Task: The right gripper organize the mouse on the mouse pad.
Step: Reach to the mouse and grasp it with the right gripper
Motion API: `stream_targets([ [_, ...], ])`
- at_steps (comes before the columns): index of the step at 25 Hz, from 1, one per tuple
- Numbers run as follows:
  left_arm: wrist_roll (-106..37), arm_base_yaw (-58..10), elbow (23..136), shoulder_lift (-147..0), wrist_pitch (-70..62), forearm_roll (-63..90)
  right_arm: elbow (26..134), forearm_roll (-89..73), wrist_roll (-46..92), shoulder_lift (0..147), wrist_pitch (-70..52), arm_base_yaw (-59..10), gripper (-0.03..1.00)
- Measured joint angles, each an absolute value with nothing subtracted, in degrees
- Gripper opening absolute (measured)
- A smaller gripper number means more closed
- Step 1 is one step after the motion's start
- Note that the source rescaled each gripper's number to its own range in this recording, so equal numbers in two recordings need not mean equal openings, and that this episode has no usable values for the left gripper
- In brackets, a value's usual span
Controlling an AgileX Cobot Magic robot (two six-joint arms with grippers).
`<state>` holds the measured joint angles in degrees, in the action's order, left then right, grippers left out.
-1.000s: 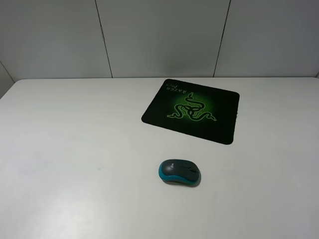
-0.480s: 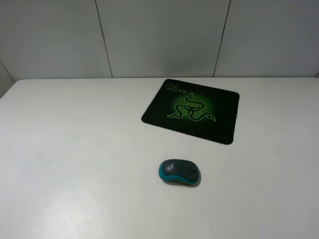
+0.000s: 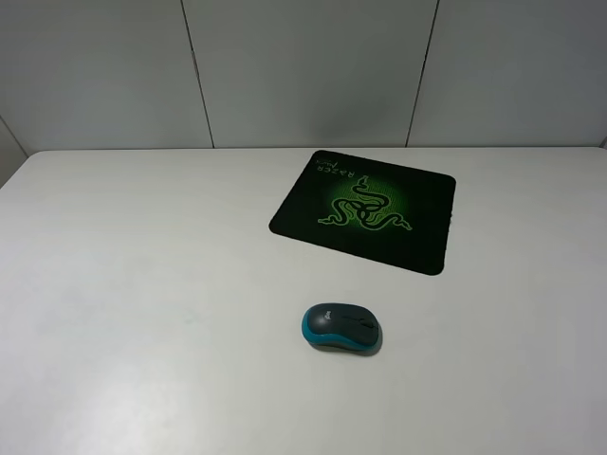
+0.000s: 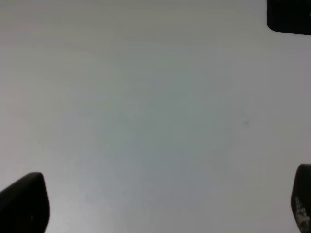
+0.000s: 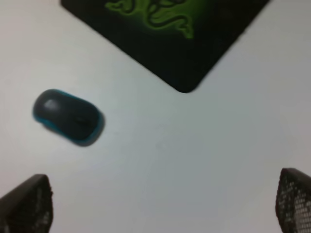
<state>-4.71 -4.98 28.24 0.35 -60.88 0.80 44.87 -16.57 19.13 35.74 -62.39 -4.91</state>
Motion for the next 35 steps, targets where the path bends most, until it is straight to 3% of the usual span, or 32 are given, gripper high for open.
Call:
stream_targets([
  [17,-4.7,-5.0,28.2,0.3,-60.9,0.9,52.8,-10.7,20.0,63.5,-57.2,-33.9,1.0],
  [28,-4.7,-5.0,28.2,0.3,-60.9,0.9,53.2,-10.3,23.2,78.4,-48.2,-45.3,1.0],
  [35,-4.7,-5.0,28.2,0.3,-60.9,0.9,53.2,-10.3,24.7,86.1,-42.5,-48.5,1.0],
])
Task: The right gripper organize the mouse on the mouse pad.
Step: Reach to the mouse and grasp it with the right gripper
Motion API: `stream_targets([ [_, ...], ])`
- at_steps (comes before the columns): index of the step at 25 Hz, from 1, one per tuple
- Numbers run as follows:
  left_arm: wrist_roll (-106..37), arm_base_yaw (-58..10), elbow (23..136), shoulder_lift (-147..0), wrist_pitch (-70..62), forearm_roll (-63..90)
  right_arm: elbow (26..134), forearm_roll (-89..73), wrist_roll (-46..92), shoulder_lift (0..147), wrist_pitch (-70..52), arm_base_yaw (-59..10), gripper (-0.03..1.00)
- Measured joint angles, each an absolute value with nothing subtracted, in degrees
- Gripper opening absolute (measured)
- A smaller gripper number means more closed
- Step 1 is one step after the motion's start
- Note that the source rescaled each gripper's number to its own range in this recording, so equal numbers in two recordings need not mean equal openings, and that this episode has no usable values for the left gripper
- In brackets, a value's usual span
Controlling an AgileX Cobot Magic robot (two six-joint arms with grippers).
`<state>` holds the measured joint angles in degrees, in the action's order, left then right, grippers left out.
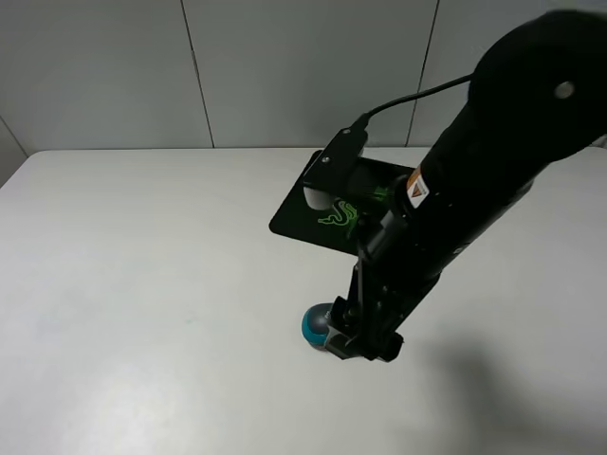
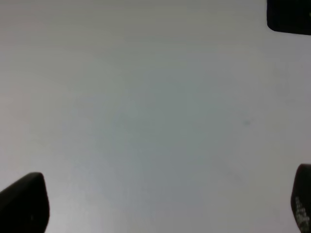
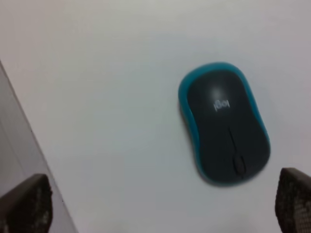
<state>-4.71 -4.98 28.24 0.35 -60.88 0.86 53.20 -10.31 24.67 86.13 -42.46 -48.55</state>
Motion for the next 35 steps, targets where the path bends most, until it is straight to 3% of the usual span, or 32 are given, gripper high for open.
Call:
stream_targets([
  [35,-4.7,-5.0,28.2,0.3,-60.8,0.8,53.2,-6.0,29.4,102.9,-29.1,-48.8,1.0],
])
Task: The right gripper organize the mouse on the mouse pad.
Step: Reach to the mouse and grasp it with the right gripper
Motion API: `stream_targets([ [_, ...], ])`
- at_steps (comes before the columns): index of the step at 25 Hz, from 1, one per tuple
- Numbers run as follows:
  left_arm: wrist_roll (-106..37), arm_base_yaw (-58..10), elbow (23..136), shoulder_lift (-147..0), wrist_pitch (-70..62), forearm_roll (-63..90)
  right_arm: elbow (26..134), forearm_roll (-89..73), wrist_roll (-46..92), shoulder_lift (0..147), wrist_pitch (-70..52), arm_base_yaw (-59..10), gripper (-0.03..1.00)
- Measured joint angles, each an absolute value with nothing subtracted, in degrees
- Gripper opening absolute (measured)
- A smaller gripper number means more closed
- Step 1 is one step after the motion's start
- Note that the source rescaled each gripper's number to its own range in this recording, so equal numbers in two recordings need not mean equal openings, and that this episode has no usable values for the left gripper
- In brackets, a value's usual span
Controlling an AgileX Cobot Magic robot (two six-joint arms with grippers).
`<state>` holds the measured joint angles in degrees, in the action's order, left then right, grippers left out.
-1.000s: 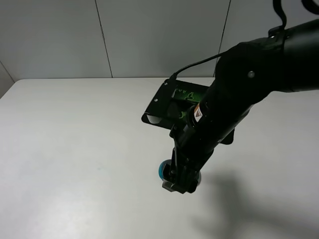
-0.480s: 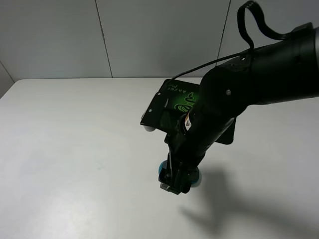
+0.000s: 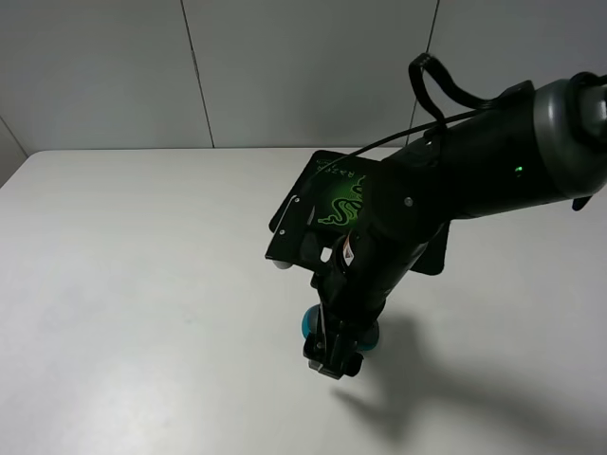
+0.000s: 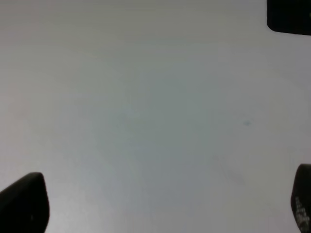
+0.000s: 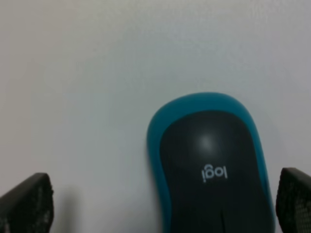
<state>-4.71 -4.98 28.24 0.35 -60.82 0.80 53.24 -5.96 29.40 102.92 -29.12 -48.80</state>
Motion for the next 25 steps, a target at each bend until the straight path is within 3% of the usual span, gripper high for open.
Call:
stream_targets([
  [25,-4.7,-5.0,28.2,0.3,-60.8,0.8,53.3,1.9,26.3,109.8,-27.4,-46.8,1.0],
])
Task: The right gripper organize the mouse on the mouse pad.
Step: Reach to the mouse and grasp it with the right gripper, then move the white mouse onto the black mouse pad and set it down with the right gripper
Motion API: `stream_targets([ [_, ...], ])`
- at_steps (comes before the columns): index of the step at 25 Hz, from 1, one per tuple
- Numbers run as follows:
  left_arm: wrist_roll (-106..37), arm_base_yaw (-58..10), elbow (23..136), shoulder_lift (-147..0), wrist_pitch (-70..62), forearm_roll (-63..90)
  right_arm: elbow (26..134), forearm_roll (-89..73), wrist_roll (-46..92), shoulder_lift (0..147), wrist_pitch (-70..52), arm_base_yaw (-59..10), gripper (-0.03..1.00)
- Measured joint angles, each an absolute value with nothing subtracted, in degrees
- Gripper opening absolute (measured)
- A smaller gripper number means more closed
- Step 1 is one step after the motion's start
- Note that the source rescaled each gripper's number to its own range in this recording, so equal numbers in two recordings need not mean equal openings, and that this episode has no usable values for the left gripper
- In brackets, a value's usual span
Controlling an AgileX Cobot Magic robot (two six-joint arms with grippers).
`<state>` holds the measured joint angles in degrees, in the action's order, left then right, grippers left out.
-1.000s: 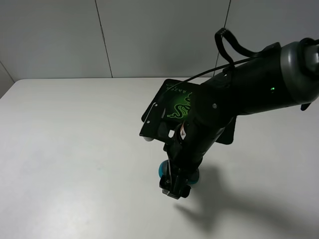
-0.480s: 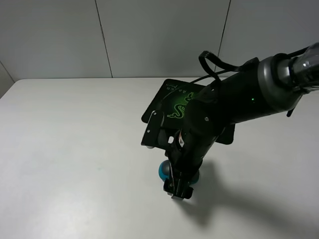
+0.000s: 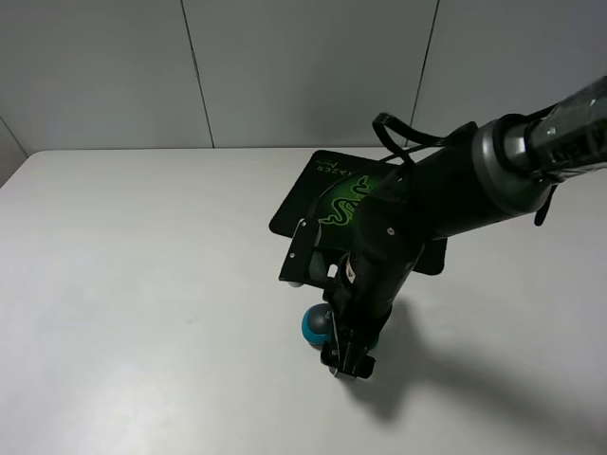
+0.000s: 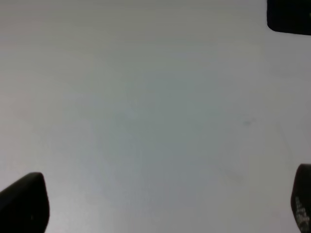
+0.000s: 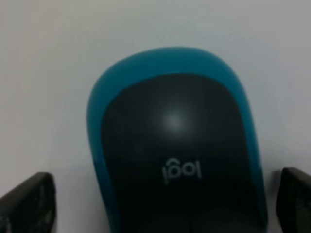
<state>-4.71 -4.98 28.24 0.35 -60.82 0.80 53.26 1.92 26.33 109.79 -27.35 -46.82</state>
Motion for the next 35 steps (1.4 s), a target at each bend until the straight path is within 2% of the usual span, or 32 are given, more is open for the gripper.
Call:
stream_targets([
  [7,-4.7,-5.0,28.2,0.3,-60.8,0.8,53.4,1.9,26.2,110.0,-27.4,-46.8,1.0],
  [8,-4.7,-5.0,28.2,0.3,-60.8,0.8,53.4,1.8,26.2,110.0,-27.4,-46.8,0.92],
  [9,-4.7,-5.0,28.2,0.3,-60.8,0.8,53.4,1.4,26.2,110.1,-27.5,-46.8,0.76],
  [10,-4.7,-5.0,28.2,0.3,-60.8,0.8,53.4,1.3,26.1,110.2,-27.5,-46.8,0.59],
  [12,-4.7,-5.0,28.2,0.3,-60.8,0.8,53.5,1.2,25.9,110.3,-27.4,-46.8,0.11],
  [13,-4.7,-5.0,28.2,0.3,-60.8,0.8,53.5,1.2,25.9,110.3,-27.4,-46.8,0.0],
  [35,-4.7,-5.0,28.2,0.3,-60.9,0.9,53.4,1.9,25.4,105.8,-30.6,-46.8,0.01],
])
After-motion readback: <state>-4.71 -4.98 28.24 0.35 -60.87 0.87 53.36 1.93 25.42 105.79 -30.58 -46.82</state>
